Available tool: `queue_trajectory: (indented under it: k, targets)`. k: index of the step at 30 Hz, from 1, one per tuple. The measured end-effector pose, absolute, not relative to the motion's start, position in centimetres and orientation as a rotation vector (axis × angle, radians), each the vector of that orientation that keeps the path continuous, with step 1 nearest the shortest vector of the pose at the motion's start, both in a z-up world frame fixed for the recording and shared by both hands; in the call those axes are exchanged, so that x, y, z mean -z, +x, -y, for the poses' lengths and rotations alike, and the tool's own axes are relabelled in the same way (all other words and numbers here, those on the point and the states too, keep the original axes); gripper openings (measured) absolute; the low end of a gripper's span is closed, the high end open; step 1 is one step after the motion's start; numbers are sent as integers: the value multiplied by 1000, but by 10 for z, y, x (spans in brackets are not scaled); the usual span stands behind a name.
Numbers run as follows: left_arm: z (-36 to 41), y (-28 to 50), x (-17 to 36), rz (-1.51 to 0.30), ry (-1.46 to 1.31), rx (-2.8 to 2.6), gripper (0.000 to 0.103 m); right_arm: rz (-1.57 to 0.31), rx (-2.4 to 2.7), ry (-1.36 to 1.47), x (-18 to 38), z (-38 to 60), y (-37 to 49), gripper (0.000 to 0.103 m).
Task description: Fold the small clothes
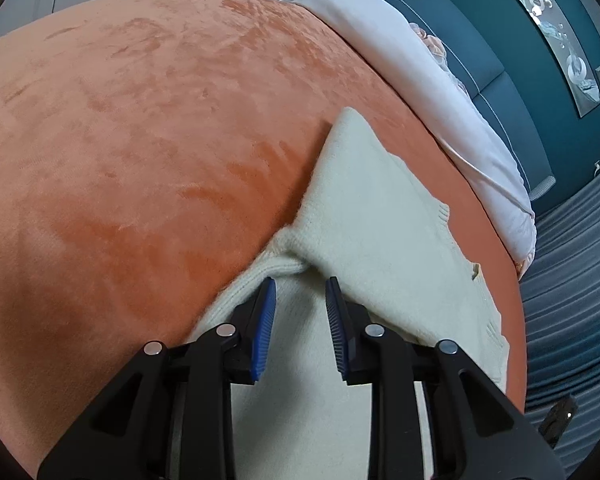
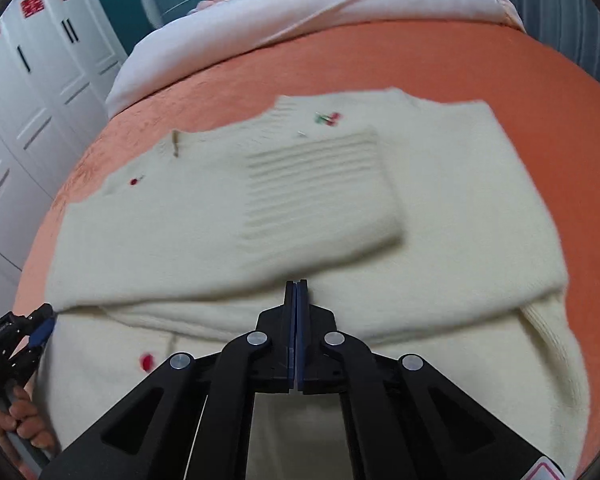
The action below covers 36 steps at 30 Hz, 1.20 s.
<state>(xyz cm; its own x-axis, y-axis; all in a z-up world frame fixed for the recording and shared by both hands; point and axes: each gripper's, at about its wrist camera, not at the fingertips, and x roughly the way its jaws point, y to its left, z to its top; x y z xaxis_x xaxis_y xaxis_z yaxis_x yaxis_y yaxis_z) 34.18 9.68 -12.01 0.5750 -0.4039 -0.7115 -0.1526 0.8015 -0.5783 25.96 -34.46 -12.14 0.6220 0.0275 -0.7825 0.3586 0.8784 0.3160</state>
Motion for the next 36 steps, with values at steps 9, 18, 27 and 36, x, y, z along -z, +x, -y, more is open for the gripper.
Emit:
queue_trajectory:
  k: [9,18,27,36]
  targets:
    - [-165,203,102,-1033,-673,100,71,-898,295,445,81,348,41,35]
    - [-170,109,108,-1095,-798,153,93,-988,285,678,126,315,-69,46]
    - [-154,127,111,-1127,-824,169,76,-882,234,864,132,324,-34,58]
    - [-159,117,86,-1144,-825,271,7,-785,230,842,88,323,-33,7]
